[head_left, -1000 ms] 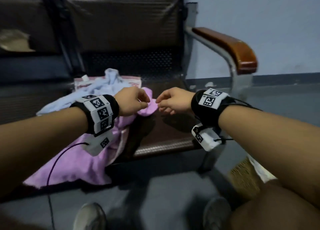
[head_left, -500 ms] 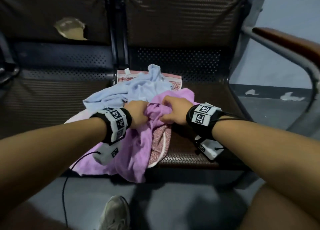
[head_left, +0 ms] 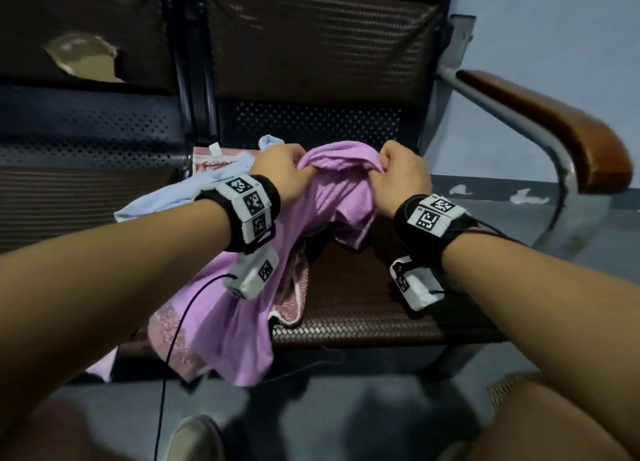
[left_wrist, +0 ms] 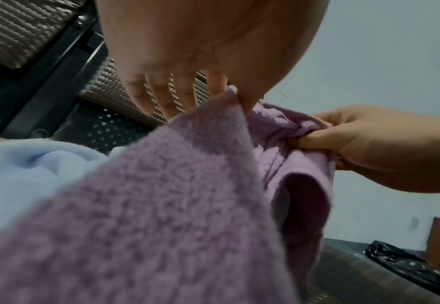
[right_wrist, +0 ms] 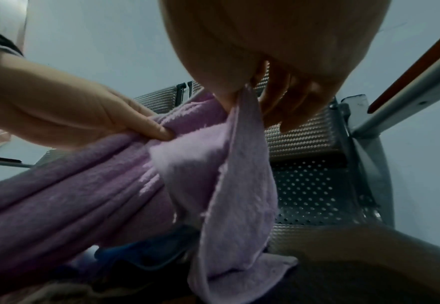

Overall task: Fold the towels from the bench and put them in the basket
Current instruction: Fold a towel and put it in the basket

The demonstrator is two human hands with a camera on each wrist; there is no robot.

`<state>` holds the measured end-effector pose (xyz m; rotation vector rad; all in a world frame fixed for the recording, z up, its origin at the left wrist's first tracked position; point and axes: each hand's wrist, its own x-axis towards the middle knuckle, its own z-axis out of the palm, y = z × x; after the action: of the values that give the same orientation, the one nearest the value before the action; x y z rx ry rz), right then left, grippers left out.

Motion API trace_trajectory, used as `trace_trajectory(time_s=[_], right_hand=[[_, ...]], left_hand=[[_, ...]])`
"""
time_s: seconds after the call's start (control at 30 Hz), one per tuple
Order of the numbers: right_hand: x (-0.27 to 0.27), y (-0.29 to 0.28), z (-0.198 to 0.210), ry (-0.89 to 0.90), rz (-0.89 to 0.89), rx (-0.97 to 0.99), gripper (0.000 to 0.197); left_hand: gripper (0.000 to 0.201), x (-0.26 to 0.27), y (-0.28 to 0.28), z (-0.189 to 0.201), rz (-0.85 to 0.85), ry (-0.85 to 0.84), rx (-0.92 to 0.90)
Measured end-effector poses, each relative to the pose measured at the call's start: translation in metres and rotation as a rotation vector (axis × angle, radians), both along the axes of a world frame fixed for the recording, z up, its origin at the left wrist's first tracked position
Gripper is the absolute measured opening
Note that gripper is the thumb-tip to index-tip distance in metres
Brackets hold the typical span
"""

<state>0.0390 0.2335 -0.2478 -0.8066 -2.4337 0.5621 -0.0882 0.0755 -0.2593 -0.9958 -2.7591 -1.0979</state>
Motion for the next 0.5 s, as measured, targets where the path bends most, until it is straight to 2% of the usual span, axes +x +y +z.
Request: trace_trajectory(time_s=[0.07, 0.13, 0.2, 0.27, 0.33, 0.43, 0.5], right_hand=[[0.007, 0.005, 0.000, 0.051, 0.005, -0.029, 0.024], [0.016, 0.007, 0.001, 0.048, 0.055, -0.050, 0.031], [0.025, 0.008, 0.002, -0.027, 0.140, -0.054, 0.041], [0.032, 0.009, 0.003, -0.140, 0.216, -0.050, 0.047], [0.037, 0.009, 0.003, -0.152, 0.228, -0.046, 0.043], [0.042, 0.011, 0.007, -0.022, 0.189, -0.071, 0.019], [0.048, 0.015, 0.010, 0.055, 0.164, -0.075, 0.019]], left_hand=[[0.012, 0.004, 0.004, 0.004, -0.012, 0.077, 0.022], [0.014, 0.009, 0.007, 0.010, -0.016, 0.069, 0.168], [0.012, 0.015, 0.012, 0.017, -0.025, 0.033, 0.294], [0.010, 0.022, 0.016, 0.023, -0.048, 0.019, 0.340], [0.014, 0.029, 0.022, 0.028, -0.086, 0.013, 0.321], [0.019, 0.037, 0.028, 0.030, -0.172, -0.020, 0.215], [0.019, 0.040, 0.029, 0.027, -0.181, -0.029, 0.155]])
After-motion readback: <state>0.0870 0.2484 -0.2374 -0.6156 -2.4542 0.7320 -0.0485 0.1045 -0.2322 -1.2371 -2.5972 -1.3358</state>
